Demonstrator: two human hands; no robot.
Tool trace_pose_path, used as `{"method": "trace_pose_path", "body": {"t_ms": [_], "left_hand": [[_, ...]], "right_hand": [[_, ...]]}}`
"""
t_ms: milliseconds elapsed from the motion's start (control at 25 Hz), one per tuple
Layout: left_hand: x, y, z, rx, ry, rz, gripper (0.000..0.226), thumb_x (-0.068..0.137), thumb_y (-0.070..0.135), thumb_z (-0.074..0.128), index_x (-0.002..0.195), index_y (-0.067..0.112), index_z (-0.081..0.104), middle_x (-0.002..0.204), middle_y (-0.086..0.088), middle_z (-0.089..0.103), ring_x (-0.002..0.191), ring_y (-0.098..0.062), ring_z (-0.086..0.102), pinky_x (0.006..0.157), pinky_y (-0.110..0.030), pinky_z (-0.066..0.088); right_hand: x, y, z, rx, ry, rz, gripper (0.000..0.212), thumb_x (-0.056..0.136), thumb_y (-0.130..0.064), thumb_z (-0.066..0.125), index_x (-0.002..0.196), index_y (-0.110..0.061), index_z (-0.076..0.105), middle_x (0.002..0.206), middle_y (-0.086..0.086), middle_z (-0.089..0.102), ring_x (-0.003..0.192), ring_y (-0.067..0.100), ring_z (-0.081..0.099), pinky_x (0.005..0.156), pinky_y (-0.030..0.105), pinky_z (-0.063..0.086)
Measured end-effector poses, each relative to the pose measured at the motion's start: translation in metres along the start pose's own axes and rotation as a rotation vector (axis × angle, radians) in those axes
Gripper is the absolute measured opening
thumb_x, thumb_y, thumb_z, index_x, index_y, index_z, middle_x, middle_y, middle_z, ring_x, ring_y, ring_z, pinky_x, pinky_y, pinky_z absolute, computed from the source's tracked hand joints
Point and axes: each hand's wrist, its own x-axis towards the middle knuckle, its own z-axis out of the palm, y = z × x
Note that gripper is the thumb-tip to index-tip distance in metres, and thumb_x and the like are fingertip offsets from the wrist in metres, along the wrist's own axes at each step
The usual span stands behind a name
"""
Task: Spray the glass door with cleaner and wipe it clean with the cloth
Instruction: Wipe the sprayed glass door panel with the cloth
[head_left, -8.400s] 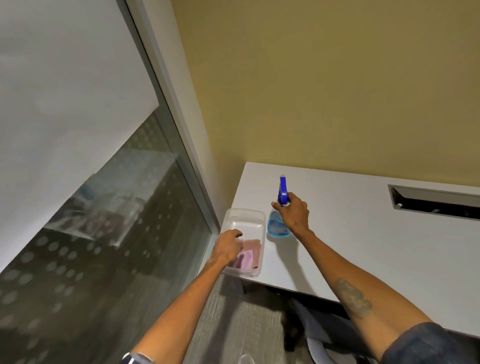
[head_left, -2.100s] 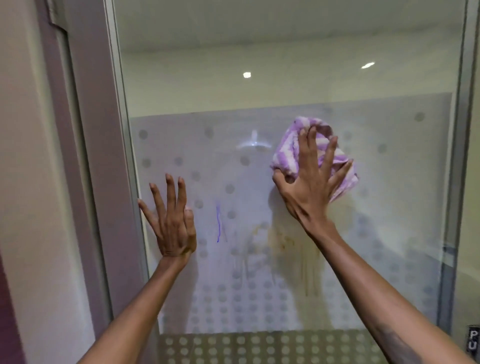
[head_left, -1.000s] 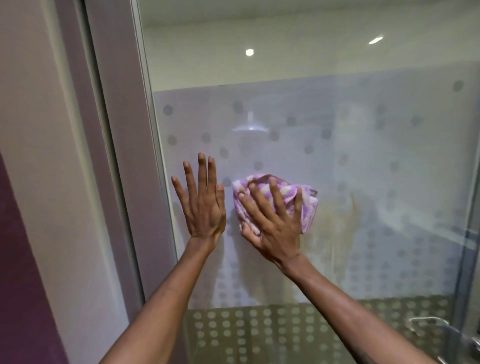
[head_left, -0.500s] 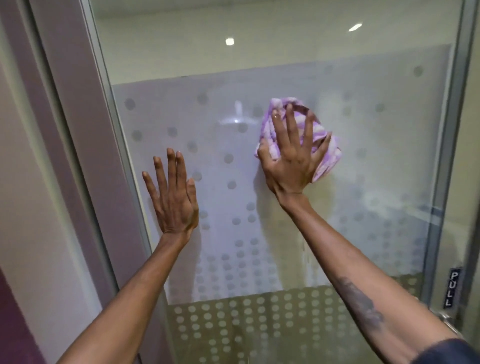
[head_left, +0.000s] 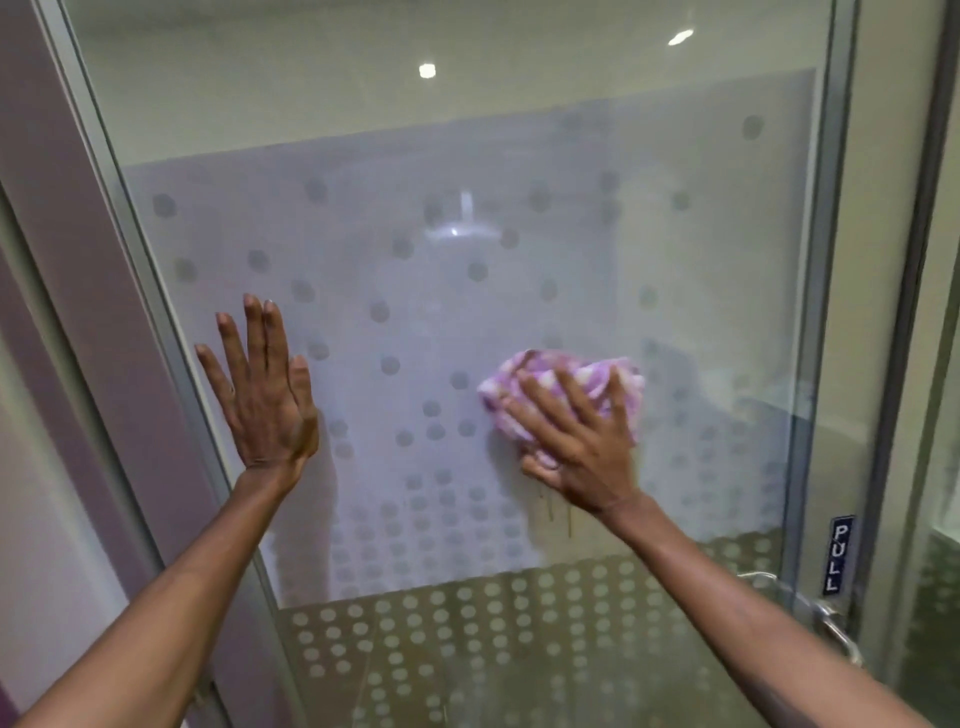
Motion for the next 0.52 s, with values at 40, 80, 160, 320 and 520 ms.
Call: {"method": "trace_pose_path", "body": {"t_ms": [40,80,160,320,520], "left_hand": [[-0.001,0.001,0.000,0.000,0.003,-0.004,0.059,0.110,0.029,0.027,0.165,0.013,0.015,0.173,-0.004,0.014,0.160,-0.037,0.009,0.127,-0.060,0.000],[-0.001,0.002,0.000,0.002,0.012,-0.006,0.059,0.109,0.028,0.028,0.165,0.012,0.017,0.173,-0.005,0.015,0.160,-0.037,0.009,0.127,-0.060,0.000],[0.000,0.003,0.001,0.012,0.027,-0.002,0.059,0.109,0.027,0.029,0.164,0.011,0.018,0.173,-0.006,0.016,0.160,-0.038,0.010,0.127,-0.058,-0.001],[-0.001,0.004,0.001,0.028,0.030,0.006,0.060,0.108,0.025,0.031,0.164,0.008,0.019,0.172,-0.008,0.017,0.159,-0.039,0.011,0.127,-0.058,0.000],[0.000,0.005,-0.003,0.031,0.018,0.015,0.060,0.108,0.027,0.029,0.164,0.007,0.019,0.172,-0.010,0.018,0.160,-0.038,0.010,0.126,-0.058,-0.001]], "right_hand": [[0.006,0.022,-0.004,0.003,0.021,0.079,0.057,0.097,-0.051,0.054,0.149,-0.029,0.051,0.157,0.001,0.047,0.149,0.029,0.035,0.111,0.078,0.023],[0.025,0.037,-0.004,0.025,0.055,0.194,0.059,0.093,-0.047,0.060,0.148,-0.028,0.054,0.156,0.002,0.049,0.148,0.031,0.038,0.110,0.079,0.025],[0.081,0.039,-0.002,0.086,0.162,0.461,0.061,0.085,-0.038,0.068,0.144,-0.031,0.058,0.155,-0.004,0.051,0.148,0.028,0.042,0.114,0.075,0.022],[0.132,-0.022,0.007,0.197,0.219,0.311,0.059,0.082,-0.035,0.064,0.141,-0.035,0.061,0.150,-0.010,0.058,0.146,0.025,0.047,0.116,0.072,0.022],[0.051,-0.077,0.019,0.258,-0.035,-0.091,0.062,0.087,-0.040,0.063,0.148,-0.033,0.054,0.158,-0.007,0.048,0.153,0.025,0.035,0.121,0.071,0.011]]}}
